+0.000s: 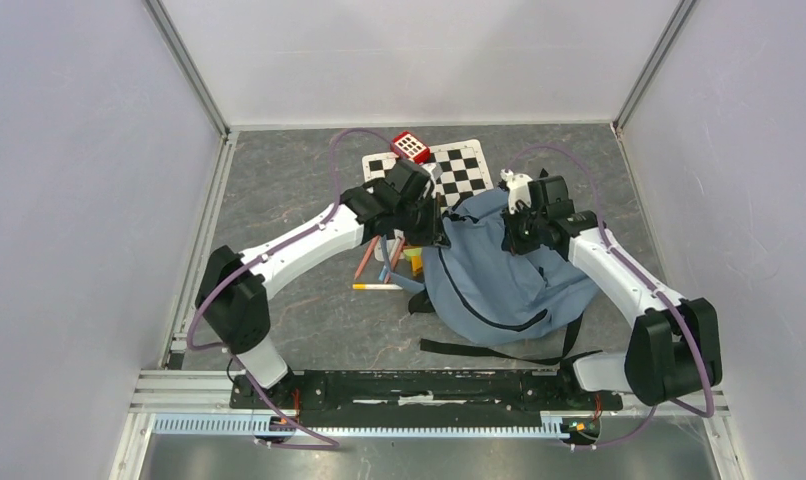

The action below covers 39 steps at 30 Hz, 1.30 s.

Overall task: Pack the student bag
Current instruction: Adjust the student bag at the center of the board.

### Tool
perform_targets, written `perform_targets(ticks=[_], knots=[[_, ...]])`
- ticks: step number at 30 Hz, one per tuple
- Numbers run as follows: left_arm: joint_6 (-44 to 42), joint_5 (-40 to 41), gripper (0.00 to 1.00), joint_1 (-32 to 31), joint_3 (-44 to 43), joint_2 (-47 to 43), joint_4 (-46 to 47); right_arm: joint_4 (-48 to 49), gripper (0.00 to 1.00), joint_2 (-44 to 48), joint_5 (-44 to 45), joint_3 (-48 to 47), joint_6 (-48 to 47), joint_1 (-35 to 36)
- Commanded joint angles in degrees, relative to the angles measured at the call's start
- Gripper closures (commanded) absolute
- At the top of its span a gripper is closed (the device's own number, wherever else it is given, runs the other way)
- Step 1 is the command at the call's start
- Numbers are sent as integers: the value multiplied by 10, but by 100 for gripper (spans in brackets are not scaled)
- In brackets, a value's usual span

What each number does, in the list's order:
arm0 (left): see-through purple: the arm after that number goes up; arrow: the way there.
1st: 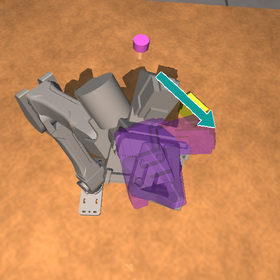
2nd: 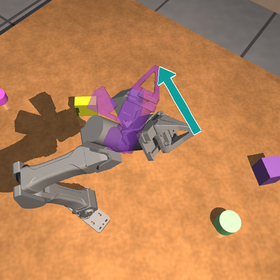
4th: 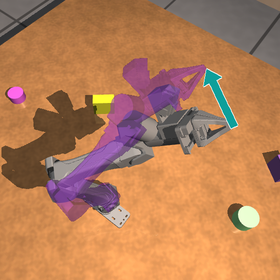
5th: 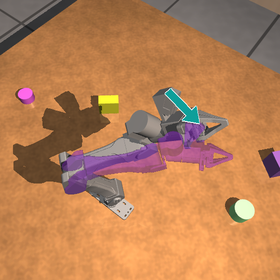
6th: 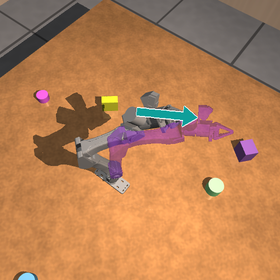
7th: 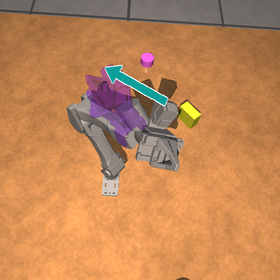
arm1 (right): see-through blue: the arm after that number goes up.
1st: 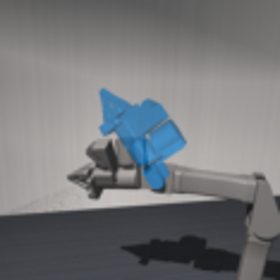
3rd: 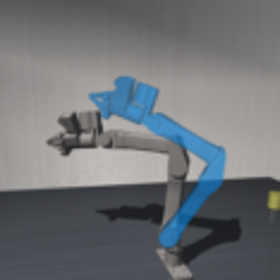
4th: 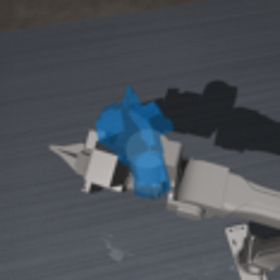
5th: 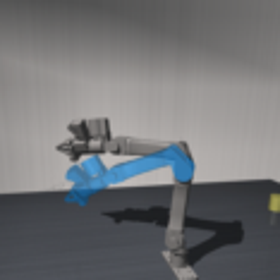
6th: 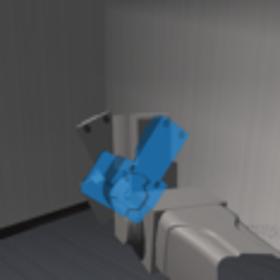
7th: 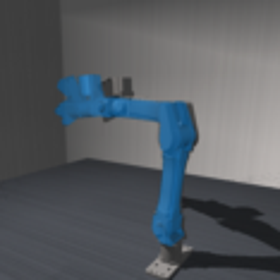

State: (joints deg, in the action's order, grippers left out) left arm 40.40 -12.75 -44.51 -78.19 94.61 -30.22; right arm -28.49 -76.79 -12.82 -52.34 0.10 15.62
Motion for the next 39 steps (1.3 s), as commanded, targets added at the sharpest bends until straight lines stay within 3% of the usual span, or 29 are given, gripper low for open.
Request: perform_targets(ticks=[1,9,14,23,28,30,32,34,36,39], knots=[[-61,-20,98,2,-121,15,29,-46,100,56,16,-66,31,3],[-145,-23,98,2,-372,99,-34,-79,100,130,87,-151,162,3],[-201,1,98,24,-479,176,-36,-19,100,136,88,-131,248,9],[-238,4,98,95,-517,286,34,72,100,93,119,-83,324,53],[-295,64,93,102,-501,324,60,94,100,49,121,-72,315,61],[-300,69,76,104,-511,340,57,98,95,32,120,-75,303,61],[-298,69,44,105,-531,348,38,87,85,19,124,-91,287,61],[-295,67,25,104,-517,333,38,71,64,18,143,-115,268,61],[-295,70,15,103,-478,300,53,54,42,26,168,-127,256,56],[-295,83,10,100,-405,237,71,32,22,50,186,-124,250,39]])
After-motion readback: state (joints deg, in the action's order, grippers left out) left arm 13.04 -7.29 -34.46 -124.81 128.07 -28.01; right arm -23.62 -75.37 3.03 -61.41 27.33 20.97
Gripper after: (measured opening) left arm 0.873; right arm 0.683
